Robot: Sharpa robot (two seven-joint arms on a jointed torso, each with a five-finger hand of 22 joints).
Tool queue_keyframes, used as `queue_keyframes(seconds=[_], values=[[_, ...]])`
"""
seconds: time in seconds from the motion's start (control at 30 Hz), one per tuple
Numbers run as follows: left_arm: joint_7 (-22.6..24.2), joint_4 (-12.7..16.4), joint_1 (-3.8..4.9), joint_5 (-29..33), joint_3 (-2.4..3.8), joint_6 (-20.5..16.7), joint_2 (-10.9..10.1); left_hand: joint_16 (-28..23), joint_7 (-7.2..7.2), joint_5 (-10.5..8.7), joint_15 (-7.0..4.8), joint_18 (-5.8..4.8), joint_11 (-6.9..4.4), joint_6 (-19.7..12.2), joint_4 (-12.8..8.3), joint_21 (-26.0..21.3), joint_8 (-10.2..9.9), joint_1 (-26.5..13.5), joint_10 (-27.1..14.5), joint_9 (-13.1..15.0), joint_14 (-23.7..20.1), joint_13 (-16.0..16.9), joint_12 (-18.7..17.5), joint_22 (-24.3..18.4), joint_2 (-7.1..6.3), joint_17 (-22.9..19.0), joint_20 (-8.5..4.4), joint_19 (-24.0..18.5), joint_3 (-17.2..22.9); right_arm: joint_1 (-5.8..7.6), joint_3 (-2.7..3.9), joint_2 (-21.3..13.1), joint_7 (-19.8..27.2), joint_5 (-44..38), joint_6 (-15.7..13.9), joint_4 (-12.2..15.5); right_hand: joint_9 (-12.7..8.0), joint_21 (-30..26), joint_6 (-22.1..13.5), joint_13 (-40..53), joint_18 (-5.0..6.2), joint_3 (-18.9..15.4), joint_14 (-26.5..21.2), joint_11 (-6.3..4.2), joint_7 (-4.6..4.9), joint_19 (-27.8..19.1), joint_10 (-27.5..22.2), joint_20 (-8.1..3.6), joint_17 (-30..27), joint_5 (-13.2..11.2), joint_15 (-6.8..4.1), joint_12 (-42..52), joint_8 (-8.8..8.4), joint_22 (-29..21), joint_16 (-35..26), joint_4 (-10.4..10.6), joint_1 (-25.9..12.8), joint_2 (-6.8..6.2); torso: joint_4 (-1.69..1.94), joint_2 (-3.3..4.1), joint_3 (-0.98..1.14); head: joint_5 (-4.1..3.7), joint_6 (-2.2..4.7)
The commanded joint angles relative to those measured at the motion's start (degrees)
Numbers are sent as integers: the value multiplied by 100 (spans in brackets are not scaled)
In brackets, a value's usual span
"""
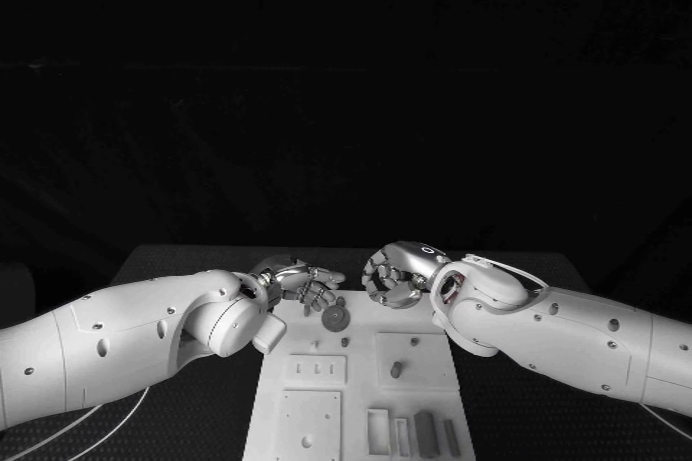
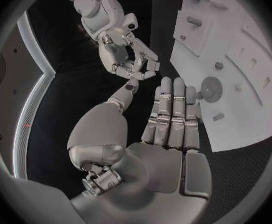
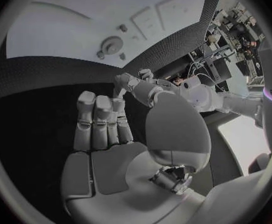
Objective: Assemble the parts on the task board
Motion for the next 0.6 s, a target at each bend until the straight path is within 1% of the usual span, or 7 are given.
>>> queue_keyframes(seconds=[0.03,0.17,0.3,0.47,0.6], values=[[21,55,-4,10,-6,-48,29,7,6,-24,13,2,50,-30,28,20,-38,-71,-5,-6,-45,10,-32,92,11,12,-4,-14,-14,-3,0,120,-157,-38,-28,-29,50,39,360,-8,123,-19,24,-13,273,62,54,-15,-10,-26,-19,40,36,78,43,14,-67,-6,12,-44,4,33,-26],[27,140,-11,15,-12,8,21,10,-5,-28,12,6,47,-2,66,19,-31,-134,1,-5,-43,16,-36,90,4,22,-4,-17,-43,-17,0,212,-237,-67,-38,-41,63,75,409,-2,123,-46,75,-37,249,117,105,-42,-1,-26,-42,75,64,81,88,5,-84,-28,4,-44,0,44,-51],[15,160,-16,15,-16,58,43,18,-20,-32,7,10,40,30,91,20,-19,-186,17,0,-34,24,-35,89,-17,34,-6,-15,-71,-25,-2,271,-274,-96,-56,-50,68,91,428,2,123,-49,93,-46,239,139,124,-55,6,-26,-52,91,73,84,110,2,-88,-46,2,-42,-5,40,-64],[-46,188,-17,-8,-26,119,52,22,-28,-33,5,13,34,47,101,21,-13,-207,26,2,-33,29,-34,88,-22,42,-8,-15,-83,-48,-2,312,-284,-139,-93,-25,71,101,441,4,123,-44,103,-53,233,151,135,-64,9,-26,-58,99,79,84,121,4,-93,-62,11,-31,0,33,-73],[-112,202,-19,-41,-56,153,44,22,-35,-33,5,13,33,58,114,19,-10,-233,28,3,-37,31,-37,87,-22,47,-8,-19,-95,-56,-2,309,-288,-159,-154,14,73,107,452,4,123,-28,110,-58,228,159,143,-71,11,-26,-63,104,84,84,128,7,-94,-73,13,-27,3,31,-89]])
